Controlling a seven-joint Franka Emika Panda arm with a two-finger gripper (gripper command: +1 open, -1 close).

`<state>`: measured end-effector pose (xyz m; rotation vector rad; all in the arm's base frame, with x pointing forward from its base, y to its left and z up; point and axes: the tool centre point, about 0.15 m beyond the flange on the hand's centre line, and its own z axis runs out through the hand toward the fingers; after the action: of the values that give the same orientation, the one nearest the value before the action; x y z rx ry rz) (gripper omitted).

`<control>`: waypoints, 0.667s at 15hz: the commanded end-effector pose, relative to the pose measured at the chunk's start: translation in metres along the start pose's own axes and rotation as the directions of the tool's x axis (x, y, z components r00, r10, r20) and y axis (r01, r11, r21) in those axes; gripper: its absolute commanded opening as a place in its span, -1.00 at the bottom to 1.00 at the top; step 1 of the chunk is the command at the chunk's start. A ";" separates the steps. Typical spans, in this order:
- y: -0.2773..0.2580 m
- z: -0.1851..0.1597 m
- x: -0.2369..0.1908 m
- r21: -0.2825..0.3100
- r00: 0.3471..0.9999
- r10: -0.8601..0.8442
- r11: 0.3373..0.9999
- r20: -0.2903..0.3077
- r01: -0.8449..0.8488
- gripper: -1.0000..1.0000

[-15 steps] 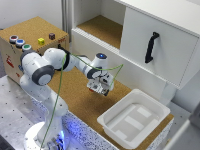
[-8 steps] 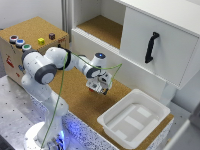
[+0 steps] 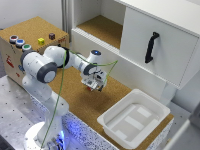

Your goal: Push the pink block towards the left

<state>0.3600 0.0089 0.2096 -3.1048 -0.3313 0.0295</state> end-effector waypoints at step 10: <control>-0.010 0.010 0.005 0.019 0.996 -0.046 0.999 -0.075 0.047 -1.00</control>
<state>0.3632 0.0141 0.2080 -3.1131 -0.3347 -0.0018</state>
